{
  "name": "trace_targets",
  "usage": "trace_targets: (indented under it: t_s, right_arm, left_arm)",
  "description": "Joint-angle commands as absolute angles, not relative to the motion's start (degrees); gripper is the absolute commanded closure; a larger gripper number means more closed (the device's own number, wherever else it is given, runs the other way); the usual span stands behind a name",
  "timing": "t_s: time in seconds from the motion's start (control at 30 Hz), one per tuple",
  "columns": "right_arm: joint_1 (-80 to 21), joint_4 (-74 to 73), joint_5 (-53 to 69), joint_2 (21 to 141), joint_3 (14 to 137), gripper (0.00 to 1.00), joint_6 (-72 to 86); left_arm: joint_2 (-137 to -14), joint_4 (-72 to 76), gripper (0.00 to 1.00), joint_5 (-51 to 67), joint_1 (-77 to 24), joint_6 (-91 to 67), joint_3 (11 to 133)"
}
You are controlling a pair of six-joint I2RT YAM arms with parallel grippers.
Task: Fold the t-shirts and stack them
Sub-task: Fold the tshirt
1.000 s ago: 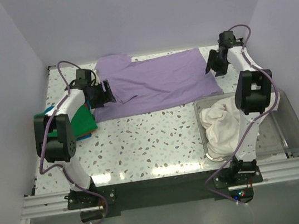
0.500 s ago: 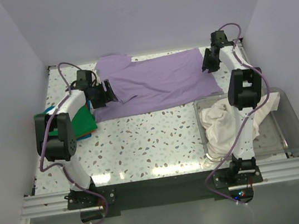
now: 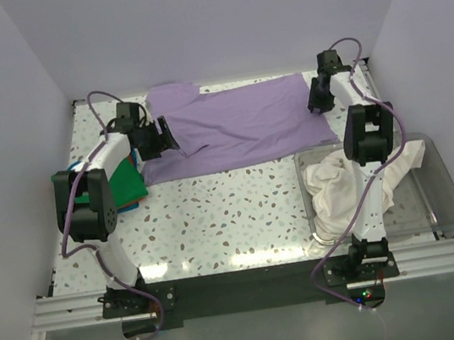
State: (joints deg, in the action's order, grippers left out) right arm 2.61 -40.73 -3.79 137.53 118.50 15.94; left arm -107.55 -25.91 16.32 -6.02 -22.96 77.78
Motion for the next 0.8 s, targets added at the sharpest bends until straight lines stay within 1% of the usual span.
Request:
trace_targets:
  t_s: [0.0, 0.17, 0.2, 0.27, 0.37, 0.4, 0.5, 0.53, 0.77]
  right_arm:
    - [2.4, -41.0, -4.8, 138.2, 120.0, 0.62, 14.3]
    - [2.3, -40.7, -4.4, 136.9, 117.3, 0.66, 14.4]
    - [2.4, -40.3, -4.6, 136.6, 116.4, 0.7, 14.4]
    - [2.4, -40.9, -4.8, 136.7, 116.3, 0.73, 14.3]
    - [2.4, -41.6, -4.9, 136.9, 116.9, 0.82, 14.1]
    - [2.4, -41.7, -5.1, 136.8, 117.3, 0.88, 14.0]
    - [2.4, -42.2, -6.2, 136.7, 118.3, 0.99, 14.3]
    - [2.5, -42.5, -6.6, 136.8, 118.9, 1.0, 14.3]
    - [2.4, -44.9, -9.8, 136.9, 122.4, 1.0, 14.4]
  left_arm:
    - [-107.1, -23.6, 0.23, 17.5, -6.2, -24.2, 78.1]
    - [-107.4, -24.6, 0.23, 16.2, -6.2, -22.9, 78.0]
    - [-107.4, -24.8, 0.23, 15.9, -6.2, -22.8, 78.0]
    - [-107.3, -24.6, 0.23, 15.9, -6.2, -22.7, 77.5]
    - [-107.4, -24.1, 0.23, 15.9, -6.2, -22.9, 76.9]
    - [-107.3, -23.9, 0.23, 15.9, -6.2, -22.9, 76.7]
    - [-107.3, -23.5, 0.23, 15.9, -6.2, -23.1, 76.3]
    - [-107.2, -23.3, 0.23, 15.8, -6.2, -23.1, 76.1]
    - [-107.7, -22.0, 0.22, 13.2, -6.2, -23.2, 73.7]
